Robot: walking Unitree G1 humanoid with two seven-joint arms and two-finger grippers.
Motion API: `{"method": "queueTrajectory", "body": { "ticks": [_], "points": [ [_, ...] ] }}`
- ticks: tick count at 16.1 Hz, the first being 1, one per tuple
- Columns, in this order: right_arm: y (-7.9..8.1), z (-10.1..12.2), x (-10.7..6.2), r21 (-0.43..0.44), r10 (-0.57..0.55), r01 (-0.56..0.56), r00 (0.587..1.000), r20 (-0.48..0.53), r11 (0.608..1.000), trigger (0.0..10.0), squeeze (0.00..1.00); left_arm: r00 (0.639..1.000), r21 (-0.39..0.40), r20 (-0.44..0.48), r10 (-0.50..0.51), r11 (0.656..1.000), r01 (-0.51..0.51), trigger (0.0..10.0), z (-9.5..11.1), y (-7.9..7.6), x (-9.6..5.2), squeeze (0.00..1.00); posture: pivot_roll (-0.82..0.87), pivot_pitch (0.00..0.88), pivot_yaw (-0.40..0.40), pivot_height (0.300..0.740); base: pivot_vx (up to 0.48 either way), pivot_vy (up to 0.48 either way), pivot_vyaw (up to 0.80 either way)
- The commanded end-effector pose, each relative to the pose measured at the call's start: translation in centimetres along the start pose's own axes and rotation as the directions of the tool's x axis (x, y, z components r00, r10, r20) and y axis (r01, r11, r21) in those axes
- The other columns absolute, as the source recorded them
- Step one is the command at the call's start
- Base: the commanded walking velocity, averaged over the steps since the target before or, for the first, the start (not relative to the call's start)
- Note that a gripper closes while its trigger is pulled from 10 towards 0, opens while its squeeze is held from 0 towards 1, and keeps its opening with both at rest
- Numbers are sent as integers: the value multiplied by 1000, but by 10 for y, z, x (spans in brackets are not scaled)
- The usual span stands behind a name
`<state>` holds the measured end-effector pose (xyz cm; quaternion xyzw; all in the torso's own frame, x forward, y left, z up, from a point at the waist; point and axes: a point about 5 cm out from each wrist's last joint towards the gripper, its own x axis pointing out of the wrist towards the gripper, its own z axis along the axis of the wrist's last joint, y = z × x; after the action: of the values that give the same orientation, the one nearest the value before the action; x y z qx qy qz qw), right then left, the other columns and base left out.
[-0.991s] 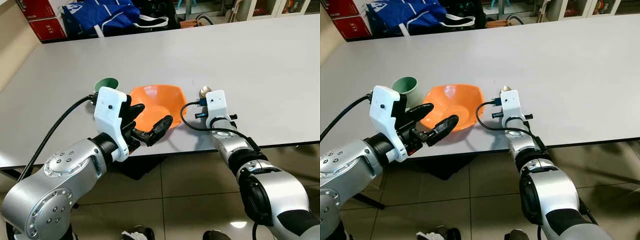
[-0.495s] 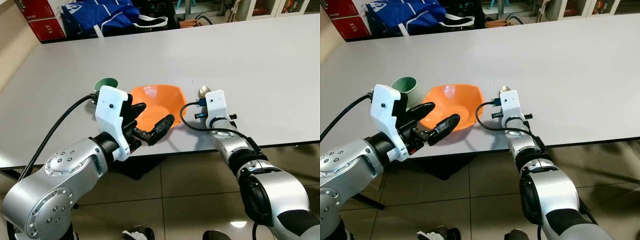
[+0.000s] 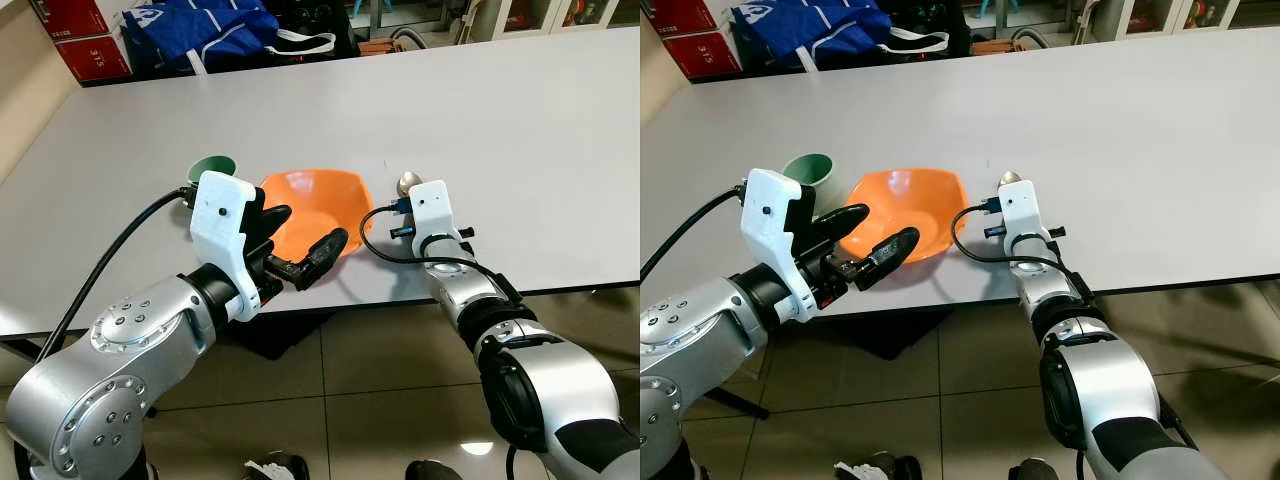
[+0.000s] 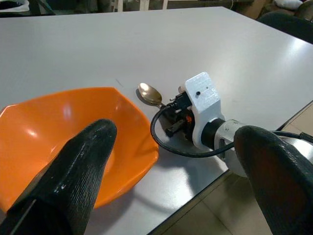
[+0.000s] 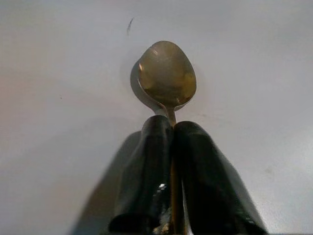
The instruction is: Setting the table
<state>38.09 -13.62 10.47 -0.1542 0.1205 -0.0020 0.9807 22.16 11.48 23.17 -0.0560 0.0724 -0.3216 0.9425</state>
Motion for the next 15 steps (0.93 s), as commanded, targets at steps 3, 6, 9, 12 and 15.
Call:
{"method": "queueTrajectory", "body": {
  "ticks": [3,6,9,12,15],
  "points": [
    [2,-15,-3,-10,6,-6,998,-61,1000,10000,1000,1000,8,4,-8,1000,8,10000,1,-1,1,0,70,113,132,740,0,0,0],
    [1,-16,-3,-18,1,-2,998,-64,1000,10000,1000,1000,7,6,-11,1000,11,10000,1,-1,2,0,68,111,131,740,0,0,0],
    [0,-15,-3,-24,0,-2,998,-59,1000,10000,1000,1000,5,8,-12,1000,12,10000,1,-2,3,0,64,109,126,740,0,0,0],
    [1,-15,-3,-24,10,-11,998,-59,1000,10000,1000,1000,5,10,-15,1000,15,10000,1,-2,3,0,64,108,125,740,0,0,0],
    [1,-17,-3,-19,11,-12,998,-66,1000,10000,1000,1000,6,10,-17,1000,16,10000,2,-2,4,0,64,108,125,740,0,0,0]
  ]
}}
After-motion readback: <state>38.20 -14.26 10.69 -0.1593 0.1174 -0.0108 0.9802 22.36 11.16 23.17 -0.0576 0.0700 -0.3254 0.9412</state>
